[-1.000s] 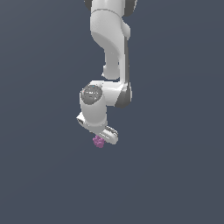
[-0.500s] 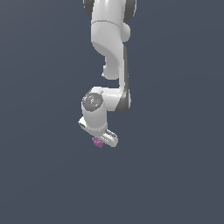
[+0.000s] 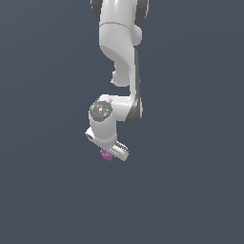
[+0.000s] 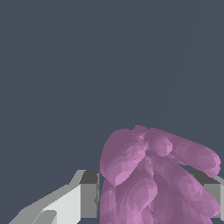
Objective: Pick up the object and move it to a goal position.
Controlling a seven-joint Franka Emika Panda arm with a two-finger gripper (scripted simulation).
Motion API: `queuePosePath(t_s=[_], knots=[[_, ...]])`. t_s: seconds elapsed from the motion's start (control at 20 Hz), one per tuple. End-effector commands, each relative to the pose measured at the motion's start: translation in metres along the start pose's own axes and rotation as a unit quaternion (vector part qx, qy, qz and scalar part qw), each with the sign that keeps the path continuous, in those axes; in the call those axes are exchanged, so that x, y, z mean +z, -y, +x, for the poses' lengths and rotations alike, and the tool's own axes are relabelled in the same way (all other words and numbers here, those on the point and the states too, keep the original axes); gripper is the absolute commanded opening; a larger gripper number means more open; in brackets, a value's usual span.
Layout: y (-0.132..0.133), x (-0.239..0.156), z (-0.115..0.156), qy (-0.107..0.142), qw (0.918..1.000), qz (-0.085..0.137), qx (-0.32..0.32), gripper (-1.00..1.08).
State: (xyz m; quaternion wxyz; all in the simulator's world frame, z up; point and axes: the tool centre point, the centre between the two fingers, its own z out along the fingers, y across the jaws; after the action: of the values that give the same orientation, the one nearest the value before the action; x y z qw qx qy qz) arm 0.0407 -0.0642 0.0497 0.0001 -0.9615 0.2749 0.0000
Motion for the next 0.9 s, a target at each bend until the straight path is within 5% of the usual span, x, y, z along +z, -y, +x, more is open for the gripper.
queuePosePath(t_s=[0.0,0.85], knots=[[0.0,0.0,0.0,0.0,1.0,0.0,0.0,-1.0],[-0.021,-0.051,-0.036,0.0,1.0,0.0,0.0,-1.0]])
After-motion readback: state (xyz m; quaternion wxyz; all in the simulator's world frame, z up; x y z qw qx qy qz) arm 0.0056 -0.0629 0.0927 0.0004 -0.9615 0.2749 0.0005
